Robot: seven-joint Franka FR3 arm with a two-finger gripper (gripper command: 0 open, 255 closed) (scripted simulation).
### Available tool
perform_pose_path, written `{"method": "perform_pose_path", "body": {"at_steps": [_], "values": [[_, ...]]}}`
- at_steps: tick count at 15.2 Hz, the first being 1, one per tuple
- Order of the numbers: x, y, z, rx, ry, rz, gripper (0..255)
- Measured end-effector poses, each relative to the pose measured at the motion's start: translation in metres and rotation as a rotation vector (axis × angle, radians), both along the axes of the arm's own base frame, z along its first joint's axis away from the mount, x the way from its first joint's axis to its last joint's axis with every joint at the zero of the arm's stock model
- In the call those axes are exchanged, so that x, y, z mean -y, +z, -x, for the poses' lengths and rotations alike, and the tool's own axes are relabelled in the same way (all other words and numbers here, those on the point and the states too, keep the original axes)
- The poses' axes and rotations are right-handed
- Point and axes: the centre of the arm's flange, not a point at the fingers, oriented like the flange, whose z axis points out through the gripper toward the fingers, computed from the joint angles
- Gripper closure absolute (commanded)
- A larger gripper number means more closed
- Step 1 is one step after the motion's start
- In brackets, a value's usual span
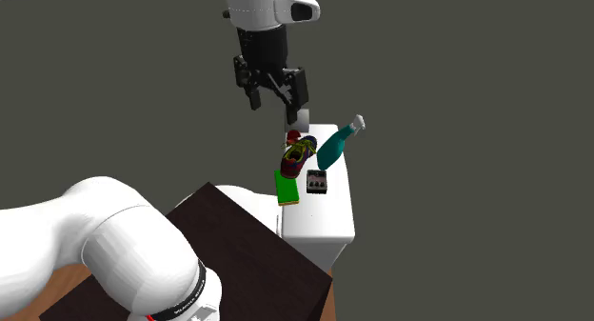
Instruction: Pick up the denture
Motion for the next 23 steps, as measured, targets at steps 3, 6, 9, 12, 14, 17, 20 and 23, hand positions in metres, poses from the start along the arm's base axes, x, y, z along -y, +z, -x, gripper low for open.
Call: {"method": "perform_pose_path", "body": {"at_steps": [3, 6, 9, 12, 14, 17, 20, 23], "values": [[-0.003, -0.013, -0.005, 0.01, 0.026, 0.001, 0], [-0.011, -0.042, -0.025, 0.035, 0.084, 0.003, 0], [-0.021, -0.073, -0.042, 0.064, 0.148, 0.005, 0], [-0.03, -0.104, -0.058, 0.094, 0.212, 0.007, 0], [-0.034, -0.123, -0.07, 0.113, 0.254, 0.009, 0], [-0.045, -0.152, -0.087, 0.143, 0.318, 0.012, 0], [-0.059, -0.181, -0.108, 0.173, 0.382, 0.013, 0], [-0.073, -0.209, -0.125, 0.203, 0.447, 0.016, 0]]}}
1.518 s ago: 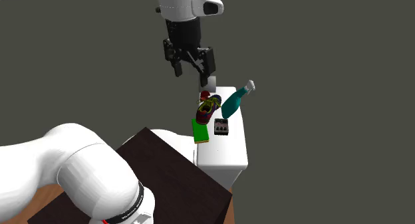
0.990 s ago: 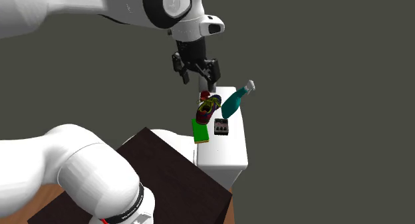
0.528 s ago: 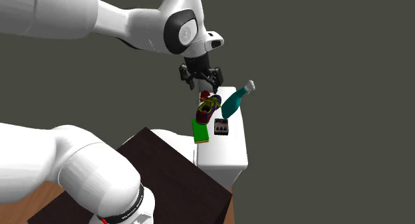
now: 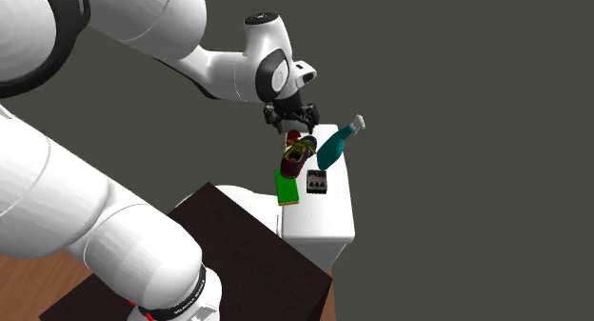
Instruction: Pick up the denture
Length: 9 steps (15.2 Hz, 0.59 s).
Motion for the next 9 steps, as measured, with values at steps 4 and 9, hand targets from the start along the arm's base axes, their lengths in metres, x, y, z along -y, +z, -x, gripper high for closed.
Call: {"method": "perform_pose_path", "body": {"at_steps": [4, 9], "values": [[-0.018, -0.038, -0.025, 0.04, 0.084, 0.003, 0], [-0.049, -0.085, -0.056, 0.09, 0.191, 0.005, 0]]}}
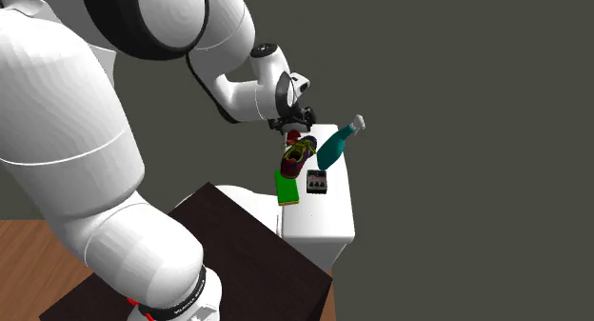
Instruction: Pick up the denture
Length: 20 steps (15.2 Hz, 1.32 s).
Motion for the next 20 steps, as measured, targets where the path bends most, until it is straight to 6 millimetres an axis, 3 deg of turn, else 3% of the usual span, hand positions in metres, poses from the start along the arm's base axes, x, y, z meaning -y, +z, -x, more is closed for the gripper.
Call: {"method": "perform_pose_path", "body": {"at_steps": [9, 16, 17, 20], "values": [[-0.05, -0.076, -0.048, 0.081, 0.178, 0.006, 0], [-0.052, -0.11, -0.05, 0.086, 0.187, 0.006, 0], [-0.052, -0.112, -0.05, 0.086, 0.188, 0.006, 255], [-0.053, -0.112, -0.051, 0.089, 0.188, 0.005, 255]]}}
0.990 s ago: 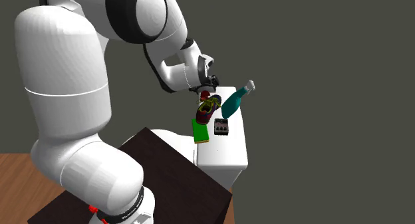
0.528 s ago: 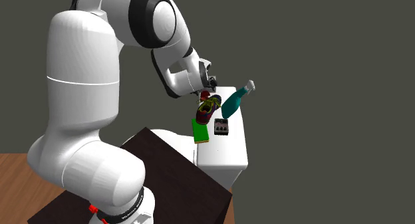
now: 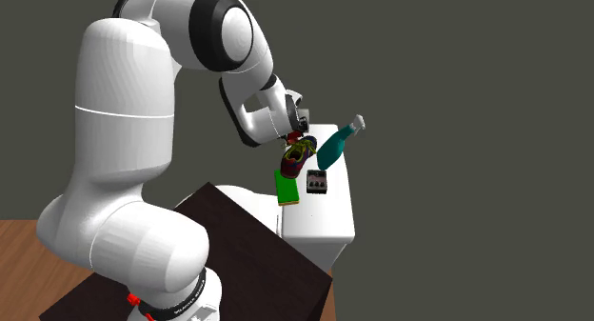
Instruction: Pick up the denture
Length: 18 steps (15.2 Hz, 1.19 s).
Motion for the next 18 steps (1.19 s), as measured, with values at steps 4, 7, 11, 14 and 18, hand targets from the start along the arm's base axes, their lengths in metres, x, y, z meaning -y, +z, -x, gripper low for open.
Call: {"method": "perform_pose_path", "body": {"at_steps": [4, 7, 11, 14, 18], "values": [[0.0, 0.0, 0.0, 0.0, 0.0, 0.0, 255], [0.0, 0.0, 0.0, 0.001, -0.001, 0.0, 255], [-0.001, 0.014, 0.0, -0.003, -0.001, 0.001, 255], [0.0, 0.029, 0.0, -0.003, -0.001, 0.001, 255], [-0.001, 0.051, 0.0, -0.003, -0.001, 0.001, 255]]}}
